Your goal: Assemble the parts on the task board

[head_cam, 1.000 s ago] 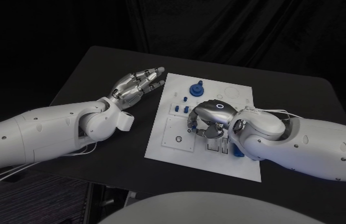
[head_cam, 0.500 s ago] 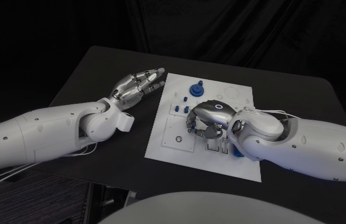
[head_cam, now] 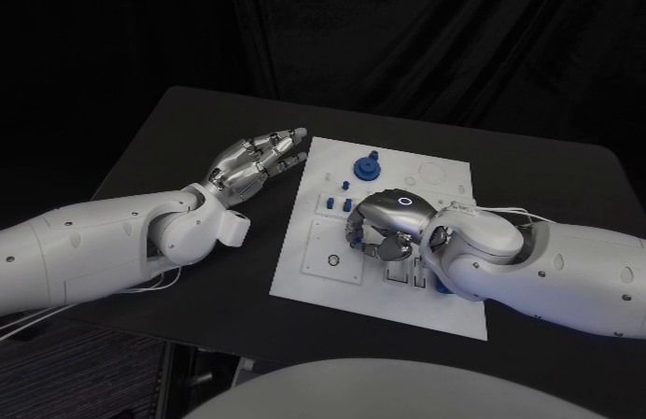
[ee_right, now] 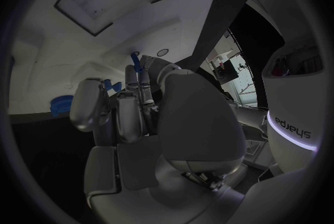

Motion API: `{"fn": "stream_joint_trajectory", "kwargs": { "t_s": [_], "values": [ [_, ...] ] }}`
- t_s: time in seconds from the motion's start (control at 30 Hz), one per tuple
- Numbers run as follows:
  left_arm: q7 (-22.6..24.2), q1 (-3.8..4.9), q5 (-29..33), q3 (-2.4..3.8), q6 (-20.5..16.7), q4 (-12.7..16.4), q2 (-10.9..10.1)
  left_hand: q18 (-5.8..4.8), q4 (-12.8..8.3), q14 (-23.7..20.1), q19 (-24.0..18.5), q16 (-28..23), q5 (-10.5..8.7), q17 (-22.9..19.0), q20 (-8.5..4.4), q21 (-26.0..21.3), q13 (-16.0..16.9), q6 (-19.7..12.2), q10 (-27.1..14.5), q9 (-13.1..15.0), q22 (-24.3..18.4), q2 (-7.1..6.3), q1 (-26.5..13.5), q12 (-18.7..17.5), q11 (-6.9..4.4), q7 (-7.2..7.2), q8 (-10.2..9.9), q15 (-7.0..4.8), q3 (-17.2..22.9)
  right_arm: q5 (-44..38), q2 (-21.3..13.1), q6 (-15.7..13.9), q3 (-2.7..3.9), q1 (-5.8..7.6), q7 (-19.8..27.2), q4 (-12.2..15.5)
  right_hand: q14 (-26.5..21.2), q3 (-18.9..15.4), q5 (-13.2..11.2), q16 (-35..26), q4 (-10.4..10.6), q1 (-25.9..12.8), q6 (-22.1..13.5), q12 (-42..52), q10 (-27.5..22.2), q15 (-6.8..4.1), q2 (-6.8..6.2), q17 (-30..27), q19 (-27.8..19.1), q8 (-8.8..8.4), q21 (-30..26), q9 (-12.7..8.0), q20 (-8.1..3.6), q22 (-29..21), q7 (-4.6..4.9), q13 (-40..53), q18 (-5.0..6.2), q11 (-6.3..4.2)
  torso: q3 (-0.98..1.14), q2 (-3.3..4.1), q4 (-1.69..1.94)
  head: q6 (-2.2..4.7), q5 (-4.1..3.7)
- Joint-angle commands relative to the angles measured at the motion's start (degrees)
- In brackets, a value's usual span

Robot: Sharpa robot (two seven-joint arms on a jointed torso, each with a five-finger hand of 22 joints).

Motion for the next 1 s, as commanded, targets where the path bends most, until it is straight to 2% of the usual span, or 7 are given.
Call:
{"fn": "stream_joint_trajectory", "kwargs": {
  "t_s": [0.03, 0.77, 0.93, 0.97, 1.0],
  "values": [
    [4.6, -0.17, 0.2, 0.05, 1.0, 0.0, 0.1, 1.01, 0.2, -0.1, 0.0, 0.3, -0.15, 0.1, 0.55, 0.3, 0.0, -0.1, 0.1, 0.1, 0.1, 0.48, 0.1, 0.1, 0.27, 0.05, 0.2, 0.39, 0.3, -0.4, 0.2, -0.2, 0.02, -0.31, 0.0, -0.3, 0.8, -0.2, -0.3, -0.3, -0.2, 0.0, 0.4, 0.0, 1.0, -0.27, 0.39, -0.1, 0.4, 0.35, 0.4, 0.1, -0.2, 8.7, 0.09, 0.1, -0.58, -0.55, -0.01, 0.0, 0.05, -0.01, -0.01],
    [4.3, -0.69, 0.2, 0.05, 1.0, -0.4, 0.3, 1.02, 0.2, -0.1, 0.0, 0.3, -0.19, 0.1, 0.57, 0.3, 0.0, -0.3, 0.0, 0.0, 0.1, 0.44, 0.1, 0.0, 0.32, 0.11, 0.2, 0.41, 0.4, 0.4, 0.8, 0.3, 0.03, -0.61, 0.0, -0.9, 0.7, -0.3, -0.6, -0.4, -0.3, 0.1, 0.6, -0.1, 1.2, -0.34, 0.43, -0.2, 0.4, 0.7, 0.3, 0.7, -0.24, 8.7, 0.0, 0.1, -0.56, -0.63, -0.03, 0.02, 0.03, -0.01, 0.14],
    [4.3, -0.78, 0.2, 0.05, 1.0, -0.5, 0.3, 1.02, 0.2, -0.1, 0.0, 0.4, -0.18, 0.1, 0.58, 0.3, 0.0, -0.3, 0.0, 0.1, 0.1, 0.45, 0.2, 0.2, 0.35, 0.13, 0.2, 0.43, 0.5, 0.5, 0.9, 1.9, 0.03, -0.63, -1.3, -1.0, 0.6, -0.3, -0.8, -0.6, -0.2, 0.0, 0.3, -0.4, 0.9, -0.28, 0.36, -0.6, 0.2, 0.68, -0.1, 0.9, -0.24, 8.6, 0.06, 0.0, -0.49, -0.52, -0.02, 0.03, -0.03, -0.01, 0.17],
    [4.3, -0.79, 0.2, 0.05, 1.0, -0.5, 0.3, 1.02, 0.2, -0.1, 0.0, 0.4, -0.18, 0.1, 0.58, 0.3, 0.0, -0.3, 0.0, 0.1, 0.1, 0.45, 0.2, 0.2, 0.35, 0.13, 0.2, 0.43, 0.5, 0.5, 0.9, 2.6, 0.03, -0.63, -1.7, -1.0, 0.2, -0.4, -1.5, -1.2, 0.1, -0.4, -1.8, -1.2, -0.2, 0.12, 0.17, -1.5, -0.3, -0.37, -1.4, 0.8, -0.09, 8.2, 0.52, -0.2, -0.3, -0.09, -0.02, 0.02, -0.01, -0.01, 0.17],
    [4.3, -0.81, 0.2, 0.05, 1.0, -0.5, 0.3, 1.02, 0.2, -0.1, 0.0, 0.4, -0.18, 0.1, 0.58, 0.3, 0.0, -0.3, 0.0, 0.1, 0.1, 0.45, 0.2, 0.2, 0.35, 0.13, 0.2, 0.43, 0.5, 0.5, 0.9, 3.3, 0.03, -0.63, -2.1, -1.0, -0.3, -0.3, -2.2, -1.8, 0.6, -1.0, -5.8, -2.2, -2.0, 0.82, -0.33, -2.5, -0.9, -2.71, -2.7, -0.2, 0.22, 7.8, 1.46, -0.6, -0.11, 0.65, -0.02, 0.02, 0.0, -0.01, 0.2]
  ]
}}
